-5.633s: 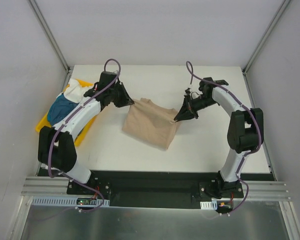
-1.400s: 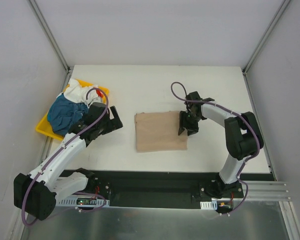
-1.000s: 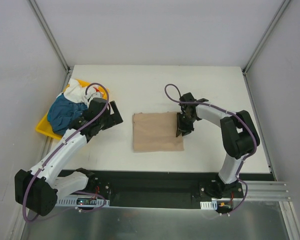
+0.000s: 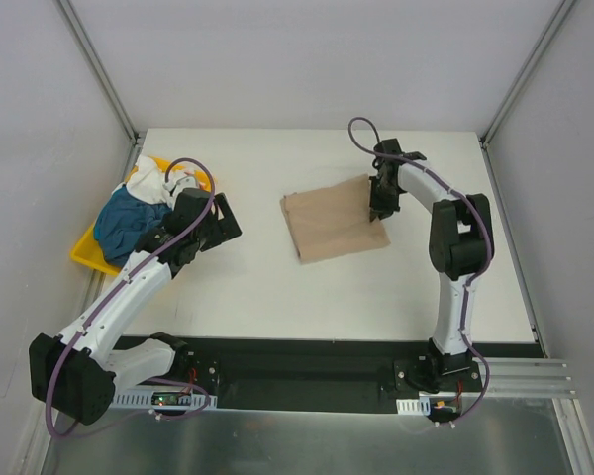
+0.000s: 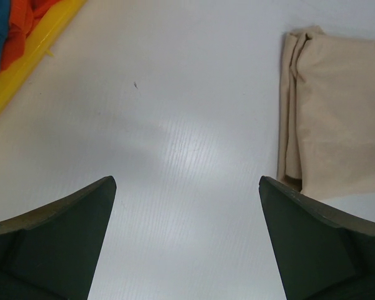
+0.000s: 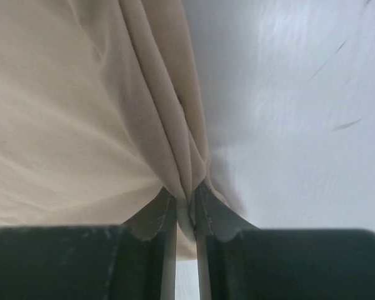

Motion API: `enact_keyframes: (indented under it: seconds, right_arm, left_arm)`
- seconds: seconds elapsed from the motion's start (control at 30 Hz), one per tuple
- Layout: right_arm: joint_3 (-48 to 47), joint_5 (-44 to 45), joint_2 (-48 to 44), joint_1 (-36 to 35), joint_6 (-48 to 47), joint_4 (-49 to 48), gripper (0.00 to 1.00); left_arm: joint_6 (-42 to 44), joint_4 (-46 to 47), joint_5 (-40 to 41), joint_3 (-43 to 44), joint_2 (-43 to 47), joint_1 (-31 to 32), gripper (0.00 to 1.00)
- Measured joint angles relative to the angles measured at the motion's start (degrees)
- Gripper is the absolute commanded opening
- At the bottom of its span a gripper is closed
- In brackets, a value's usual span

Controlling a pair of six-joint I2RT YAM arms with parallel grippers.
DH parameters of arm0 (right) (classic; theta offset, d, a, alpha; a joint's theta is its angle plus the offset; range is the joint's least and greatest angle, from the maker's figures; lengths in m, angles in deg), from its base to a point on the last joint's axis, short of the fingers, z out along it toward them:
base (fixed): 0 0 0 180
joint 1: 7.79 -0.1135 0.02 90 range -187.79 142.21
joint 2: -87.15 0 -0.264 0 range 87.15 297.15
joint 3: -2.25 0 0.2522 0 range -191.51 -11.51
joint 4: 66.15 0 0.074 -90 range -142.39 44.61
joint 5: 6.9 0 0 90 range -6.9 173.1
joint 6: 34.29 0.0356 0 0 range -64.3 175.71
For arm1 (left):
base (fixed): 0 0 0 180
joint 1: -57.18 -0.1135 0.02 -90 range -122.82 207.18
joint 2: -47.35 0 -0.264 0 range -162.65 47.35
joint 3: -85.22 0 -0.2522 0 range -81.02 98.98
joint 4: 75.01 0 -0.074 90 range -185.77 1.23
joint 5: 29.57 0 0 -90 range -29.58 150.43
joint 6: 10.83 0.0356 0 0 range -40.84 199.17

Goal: Fold and stack the t-shirts
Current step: Put the neatly folded tshirt into the corner of the board with the right arm

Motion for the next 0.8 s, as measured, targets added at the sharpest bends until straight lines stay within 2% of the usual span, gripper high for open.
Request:
enact_keyframes:
  seconds: [0.27,0.47,0.63,0.8]
  right_arm:
    - [-20.4,5.3,12.0,7.6,-5.0,6.1,0.01]
    - [-31.3,4.2,17.1,15.8,-9.5,8.3,0.05]
    - [-37.9,2.9,20.9,21.2,-13.4,8.5,0.14]
    - [-38.5,2.9,21.6,24.1,-16.9,7.3,0.22]
  left_arm:
    - [0.0,-0.2,0.1,1.0,0.0,0.0,0.99]
    - [0.0,-0.5,0.1,1.3,0.2,0.0,0.99]
    - [0.0,-1.0,0.1,2.6,-0.3,0.0,0.99]
    - [-0.1,-1.3,0.1,4.6,-1.7,0.0,0.99]
